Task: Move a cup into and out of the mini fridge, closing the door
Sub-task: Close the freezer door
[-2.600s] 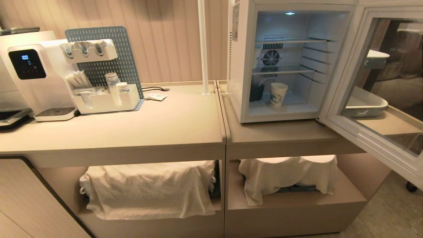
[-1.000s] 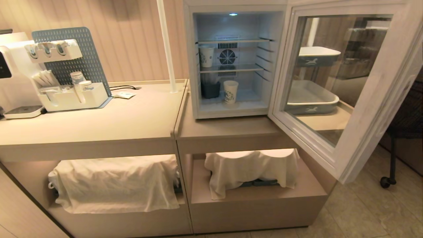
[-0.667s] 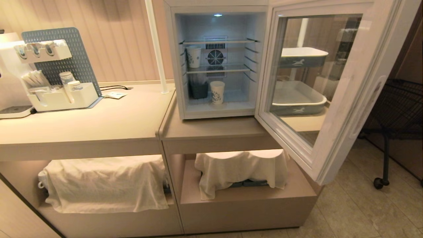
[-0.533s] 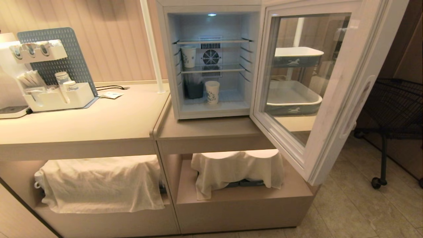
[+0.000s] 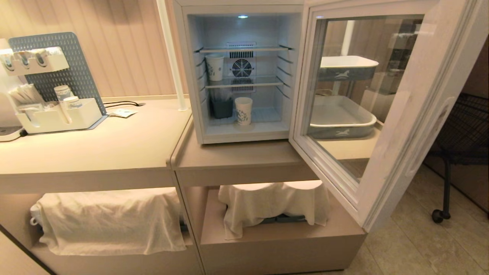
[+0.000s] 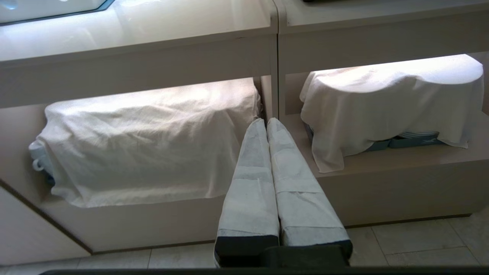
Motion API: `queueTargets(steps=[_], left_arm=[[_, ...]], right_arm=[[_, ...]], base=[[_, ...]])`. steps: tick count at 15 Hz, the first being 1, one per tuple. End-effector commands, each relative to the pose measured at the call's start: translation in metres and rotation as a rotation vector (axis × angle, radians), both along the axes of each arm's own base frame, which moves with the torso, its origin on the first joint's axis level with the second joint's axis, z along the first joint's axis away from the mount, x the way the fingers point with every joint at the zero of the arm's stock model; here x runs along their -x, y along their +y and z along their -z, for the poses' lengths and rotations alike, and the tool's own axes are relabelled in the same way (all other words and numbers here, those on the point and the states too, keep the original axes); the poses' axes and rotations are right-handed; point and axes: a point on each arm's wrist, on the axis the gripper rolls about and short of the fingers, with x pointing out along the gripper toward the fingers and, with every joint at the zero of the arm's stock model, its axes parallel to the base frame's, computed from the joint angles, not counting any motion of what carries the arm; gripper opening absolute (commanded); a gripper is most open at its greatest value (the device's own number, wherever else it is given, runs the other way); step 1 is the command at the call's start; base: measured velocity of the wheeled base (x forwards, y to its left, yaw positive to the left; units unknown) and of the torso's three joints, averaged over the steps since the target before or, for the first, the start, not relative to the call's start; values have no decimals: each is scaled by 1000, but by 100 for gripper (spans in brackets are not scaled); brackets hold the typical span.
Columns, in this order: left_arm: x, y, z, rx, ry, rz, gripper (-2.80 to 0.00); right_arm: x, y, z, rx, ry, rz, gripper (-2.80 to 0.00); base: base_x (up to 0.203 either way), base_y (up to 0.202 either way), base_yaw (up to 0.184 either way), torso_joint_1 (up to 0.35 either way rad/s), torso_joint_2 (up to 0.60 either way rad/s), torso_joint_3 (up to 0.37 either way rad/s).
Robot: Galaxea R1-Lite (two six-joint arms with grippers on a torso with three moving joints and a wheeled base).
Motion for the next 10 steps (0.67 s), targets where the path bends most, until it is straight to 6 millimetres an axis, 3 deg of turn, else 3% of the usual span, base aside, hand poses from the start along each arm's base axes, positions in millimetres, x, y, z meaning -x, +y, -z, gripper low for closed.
queueTargets(steps=[1,4,8,10], left_arm=[[0,0,0,0,2,0,-280],[0,0,0,-2,0,0,-280],[0,0,0,3,-1,0,-280],[0,0,0,3,-1,0,-280]], right_arm=[[0,0,0,1,0,-1,-280],[0,0,0,0,-1,-1,-280],[0,0,0,-35,-3,6,-280],[4,0,-15,-55,-27,2,-280]], base=[[197,0,-1,-2,2,-7],[160,0,0,4,6,4],[0,0,0,0,0,0],[0,0,0,0,0,0]])
